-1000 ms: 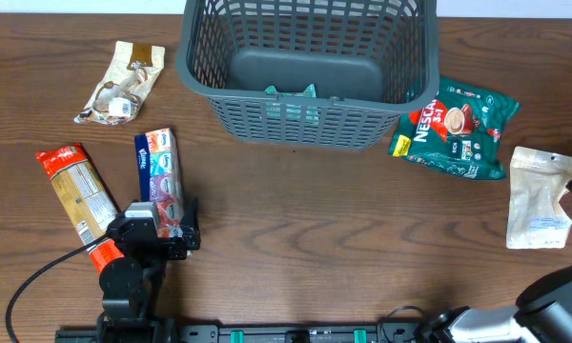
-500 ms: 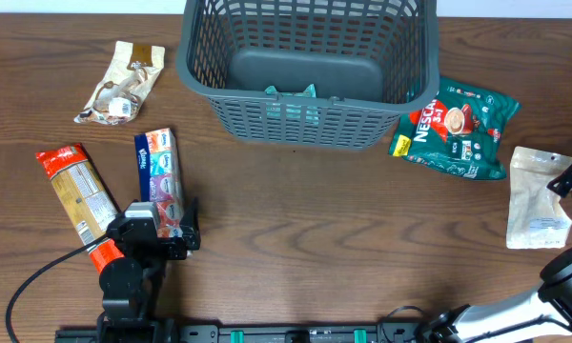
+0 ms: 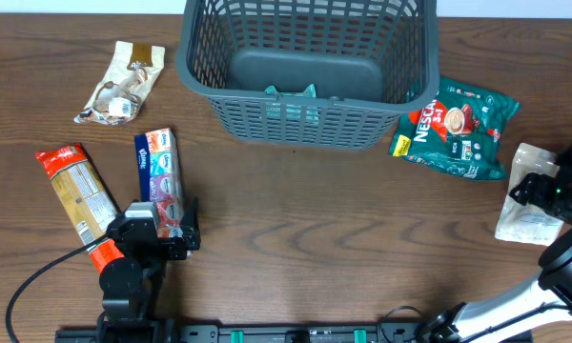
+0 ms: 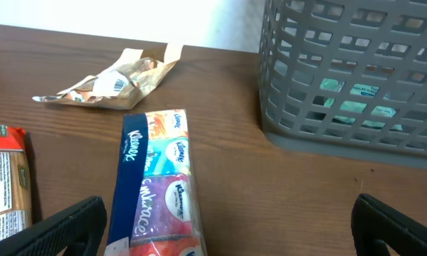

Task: Pack container
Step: 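Move right gripper to the clear beige pouch and grasp it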

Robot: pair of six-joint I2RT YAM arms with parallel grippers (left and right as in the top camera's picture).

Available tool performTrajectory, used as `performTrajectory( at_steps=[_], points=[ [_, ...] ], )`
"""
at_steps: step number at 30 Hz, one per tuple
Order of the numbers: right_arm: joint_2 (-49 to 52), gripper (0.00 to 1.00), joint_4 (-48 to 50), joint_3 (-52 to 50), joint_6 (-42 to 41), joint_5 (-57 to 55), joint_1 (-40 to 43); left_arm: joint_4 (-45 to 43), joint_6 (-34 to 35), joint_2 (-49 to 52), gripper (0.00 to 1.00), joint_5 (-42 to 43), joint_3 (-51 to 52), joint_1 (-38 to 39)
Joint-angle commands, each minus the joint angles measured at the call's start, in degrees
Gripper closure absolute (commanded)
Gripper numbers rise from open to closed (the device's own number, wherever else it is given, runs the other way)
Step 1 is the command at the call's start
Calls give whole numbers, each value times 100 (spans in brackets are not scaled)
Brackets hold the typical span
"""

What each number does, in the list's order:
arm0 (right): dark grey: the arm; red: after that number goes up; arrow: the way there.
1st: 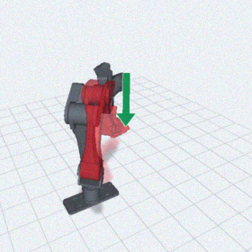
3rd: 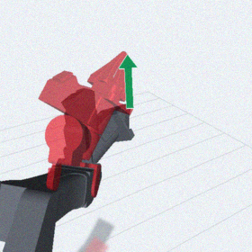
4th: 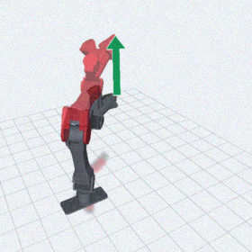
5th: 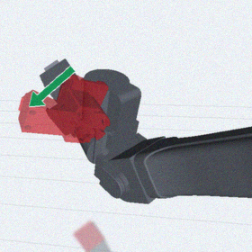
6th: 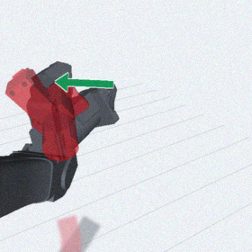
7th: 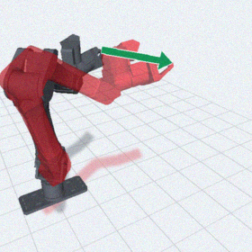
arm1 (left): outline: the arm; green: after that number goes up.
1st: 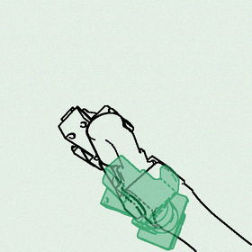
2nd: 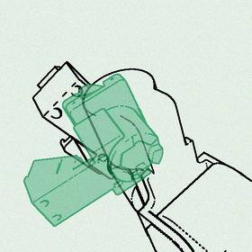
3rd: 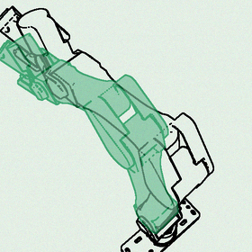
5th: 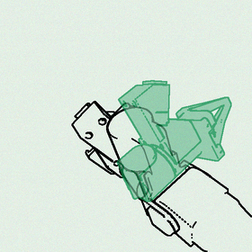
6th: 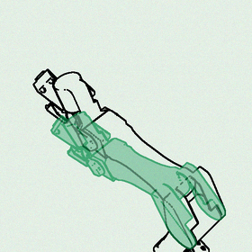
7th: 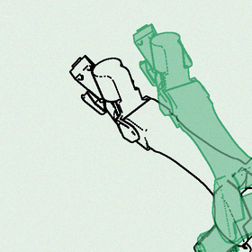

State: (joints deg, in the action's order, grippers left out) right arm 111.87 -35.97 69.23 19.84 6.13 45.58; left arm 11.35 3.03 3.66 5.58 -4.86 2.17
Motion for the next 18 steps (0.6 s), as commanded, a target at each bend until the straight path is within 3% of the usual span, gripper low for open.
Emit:
performTrajectory(
  at_steps=[1, 4, 6, 7, 12, 18],
  points=[
    [190, 44, -15, -352, -11, 247, -166, 144, 52, 7, 1, -9, 87, 26],
    [186, 70, 0, -343, -120, 251, -238, 144, 52, 7, 1, -9, 87, 26],
    [186, 94, -4, -330, -227, 251, -275, 144, 52, 7, 1, -9, 87, 26],
    [168, 99, -24, -317, -310, 260, -297, 144, 52, 7, 1, -9, 87, 26],
    [-181, 99, -136, -107, -452, 623, -382, 144, 52, 7, 1, -9, 87, 26],
    [-1338, 99, -599, 791, -575, 734, -601, 146, 52, 7, 1, -7, 87, 26]
  ],
)
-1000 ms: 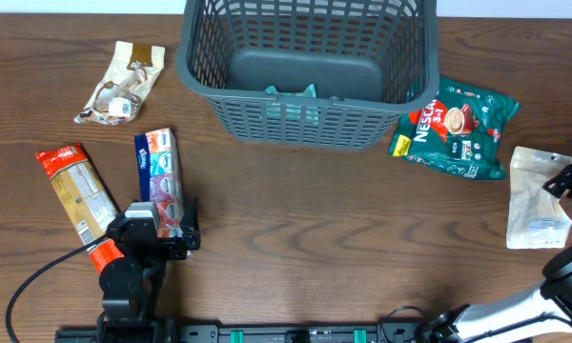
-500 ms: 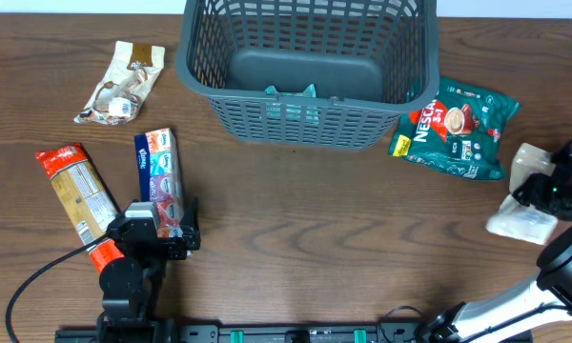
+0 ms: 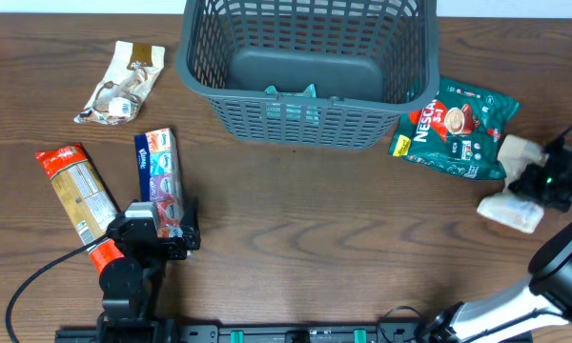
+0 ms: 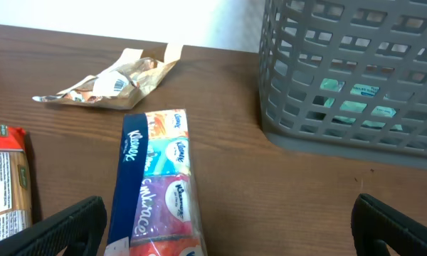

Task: Pack container
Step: 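Move right gripper to the clear beige pouch and grasp it, then carry the beige pouch with right gripper and release into basket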

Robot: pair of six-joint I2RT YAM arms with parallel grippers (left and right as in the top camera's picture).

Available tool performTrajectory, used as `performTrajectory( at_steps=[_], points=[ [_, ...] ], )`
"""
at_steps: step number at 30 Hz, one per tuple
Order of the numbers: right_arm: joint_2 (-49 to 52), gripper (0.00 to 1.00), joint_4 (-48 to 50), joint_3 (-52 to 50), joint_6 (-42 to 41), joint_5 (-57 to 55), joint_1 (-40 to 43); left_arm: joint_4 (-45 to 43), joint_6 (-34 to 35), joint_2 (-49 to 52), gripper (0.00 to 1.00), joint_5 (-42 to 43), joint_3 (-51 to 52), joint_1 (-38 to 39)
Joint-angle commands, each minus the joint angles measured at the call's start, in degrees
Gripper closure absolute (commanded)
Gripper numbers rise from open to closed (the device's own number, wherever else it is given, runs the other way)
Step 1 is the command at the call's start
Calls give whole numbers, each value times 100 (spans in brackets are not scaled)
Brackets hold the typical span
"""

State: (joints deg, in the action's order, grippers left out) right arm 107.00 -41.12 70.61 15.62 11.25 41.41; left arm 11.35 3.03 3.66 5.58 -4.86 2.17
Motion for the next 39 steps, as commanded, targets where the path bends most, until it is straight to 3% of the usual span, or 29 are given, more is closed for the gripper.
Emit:
performTrajectory(
  at_steps=[1, 9, 17, 21, 26, 39],
  points=[
    [-1040, 99, -166, 831, -173, 201, -254, 146, 52, 7, 1, -7, 87, 26],
    [-2267, 99, -382, 2385, -96, 254, -1377, 146, 55, 7, 1, -4, 87, 26],
    [-2166, 99, -273, 3340, 1738, 872, -3821, 146, 55, 7, 1, -4, 87, 26],
    [-1718, 99, -149, 3720, 2756, 872, -4972, 146, 55, 7, 1, -4, 87, 26],
    [-857, 99, -197, 3936, 3034, 881, -5716, 149, 66, 7, 1, -4, 87, 26],
    [1469, 98, -964, 3936, 3287, 999, -6052, 149, 74, 7, 1, -2, 87, 26]
  ],
)
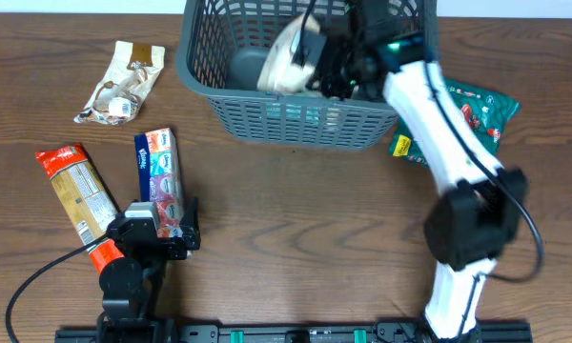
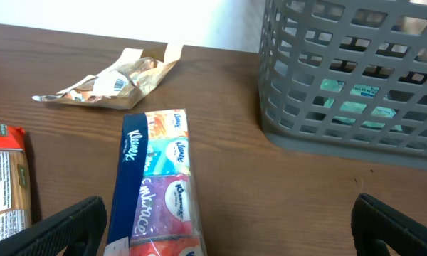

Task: Pack container
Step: 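Carry the beige pouch with right gripper and release into basket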

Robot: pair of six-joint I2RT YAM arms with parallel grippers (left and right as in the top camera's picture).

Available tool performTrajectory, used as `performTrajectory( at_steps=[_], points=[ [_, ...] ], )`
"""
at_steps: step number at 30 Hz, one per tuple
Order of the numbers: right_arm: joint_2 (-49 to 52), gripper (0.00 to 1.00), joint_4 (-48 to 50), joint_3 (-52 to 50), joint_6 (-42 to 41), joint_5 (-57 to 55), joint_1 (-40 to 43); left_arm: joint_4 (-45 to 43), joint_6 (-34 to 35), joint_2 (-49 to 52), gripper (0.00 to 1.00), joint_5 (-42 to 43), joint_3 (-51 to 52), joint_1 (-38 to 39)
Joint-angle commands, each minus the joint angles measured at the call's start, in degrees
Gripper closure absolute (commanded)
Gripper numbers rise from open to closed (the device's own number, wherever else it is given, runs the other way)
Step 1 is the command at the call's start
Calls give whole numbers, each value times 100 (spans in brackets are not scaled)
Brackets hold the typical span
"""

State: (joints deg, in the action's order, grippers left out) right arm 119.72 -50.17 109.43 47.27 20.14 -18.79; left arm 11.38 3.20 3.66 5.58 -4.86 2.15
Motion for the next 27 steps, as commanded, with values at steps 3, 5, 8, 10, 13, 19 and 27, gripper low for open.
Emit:
performTrajectory(
  at_steps=[3, 5, 8, 10, 13, 19, 27],
  points=[
    [216, 92, -31, 55, 33, 105, -33, 146, 57, 7, 1, -2, 87, 28],
    [103, 69, 24, 83, -96, 48, -31, 146, 57, 7, 1, -2, 87, 28],
    [-153, 46, 15, 236, -356, 37, 20, 146, 57, 7, 1, -2, 87, 28],
    [-422, 40, 13, 433, -483, 42, 66, 146, 57, 7, 1, -2, 87, 28],
    [-846, 42, 26, 831, -520, -2, 144, 146, 57, 7, 1, -2, 87, 28],
    [-1576, 27, 59, 1799, -1832, -1038, 623, 146, 57, 7, 2, -2, 87, 28],
    [-2271, 24, -809, 1950, -5176, -1945, 2944, 146, 57, 7, 1, -2, 87, 28]
  ],
)
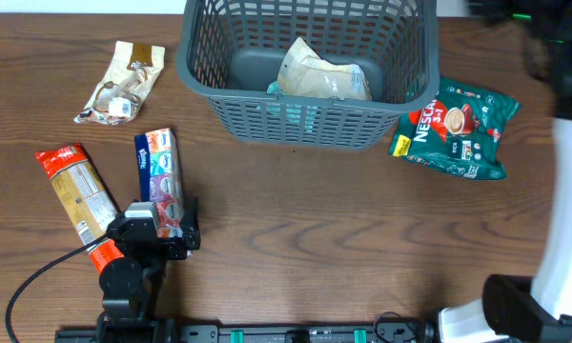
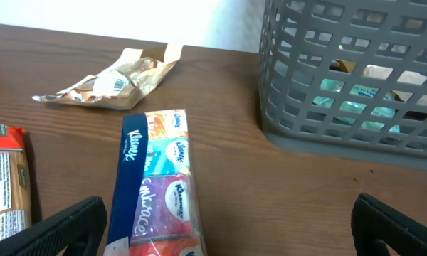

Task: Pack container
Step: 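Carry the beige pouch with right gripper and release into basket, then grasp the green Nescafé bag with right gripper and lift it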

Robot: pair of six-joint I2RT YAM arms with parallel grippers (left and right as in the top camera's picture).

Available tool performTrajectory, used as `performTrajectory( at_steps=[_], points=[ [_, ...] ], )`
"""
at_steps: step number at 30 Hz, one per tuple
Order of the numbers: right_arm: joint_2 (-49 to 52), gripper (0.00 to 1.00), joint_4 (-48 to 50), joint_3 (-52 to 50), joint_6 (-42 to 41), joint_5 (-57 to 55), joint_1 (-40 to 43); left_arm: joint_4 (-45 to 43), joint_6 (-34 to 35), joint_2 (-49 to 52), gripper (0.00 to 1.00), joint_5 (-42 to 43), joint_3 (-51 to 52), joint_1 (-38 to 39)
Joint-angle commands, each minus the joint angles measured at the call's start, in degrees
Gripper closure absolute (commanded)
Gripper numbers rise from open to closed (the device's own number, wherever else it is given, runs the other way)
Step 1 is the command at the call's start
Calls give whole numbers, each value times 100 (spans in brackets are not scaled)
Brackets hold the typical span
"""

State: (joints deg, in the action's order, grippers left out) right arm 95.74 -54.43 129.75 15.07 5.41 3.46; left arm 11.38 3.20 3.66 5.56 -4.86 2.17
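Observation:
A grey mesh basket (image 1: 257, 119) stands at the back middle of the table, and its wall fills the right of the left wrist view (image 2: 299, 107). Inside it lie a pale pouch (image 1: 320, 76) and a teal packet (image 1: 291, 92). A Kleenex pack (image 1: 158, 179) lies at the front left, its near end between the wide-apart fingers of my left gripper (image 2: 228, 231), which is open and not touching it. My right gripper (image 1: 517, 13) is a dark blur at the far right corner, away from the basket; its jaws do not show.
A green Nescafe bag (image 1: 455, 129) lies right of the basket. A red-and-tan packet (image 1: 78, 200) lies left of the Kleenex pack, and a crumpled beige wrapper (image 1: 122, 82) at the back left. My right arm's white link (image 1: 564, 191) runs down the right edge.
The pale pouch, held over the basket by my right gripper, now lies in the basket. The right gripper has let go and is at the far right corner. The left arm is unmoved.
The pale pouch lay on the table at the right edge under my right gripper. Then the gripper held it lifted beside the Nescafe bag, then over the basket. Now it rests in the basket and the right arm is away. The left gripper stayed open over the Kleenex pack.

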Motion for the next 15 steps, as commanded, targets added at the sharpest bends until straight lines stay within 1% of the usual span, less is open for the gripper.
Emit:
performTrajectory(
  at_steps=[1, 2, 3, 5, 7, 11, 15],
  points=[
    [129, 23, -704, -87, -2562, -398, 1062, 146, 57, 7, 1, 0, 87, 26],
    [175, 23, -1064, -136, -2942, -55, 1484, 146, 57, 7, 1, 0, 87, 26],
    [205, 24, -1204, -177, -2955, 216, 1685, 146, 57, 7, 1, 0, 87, 26],
    [350, 24, -1480, -350, -2771, 929, 2142, 146, 57, 7, 1, 0, 87, 26],
    [535, 25, -1622, -627, -2544, 1327, 2435, 146, 57, 7, 1, 0, 87, 26],
    [850, 25, -1611, -1311, -2181, 1346, 2608, 146, 55, 7, 1, 0, 87, 26],
    [1211, 25, -1342, -2151, -1895, 1346, 2575, 146, 57, 7, 1, 0, 87, 26]
  ],
)
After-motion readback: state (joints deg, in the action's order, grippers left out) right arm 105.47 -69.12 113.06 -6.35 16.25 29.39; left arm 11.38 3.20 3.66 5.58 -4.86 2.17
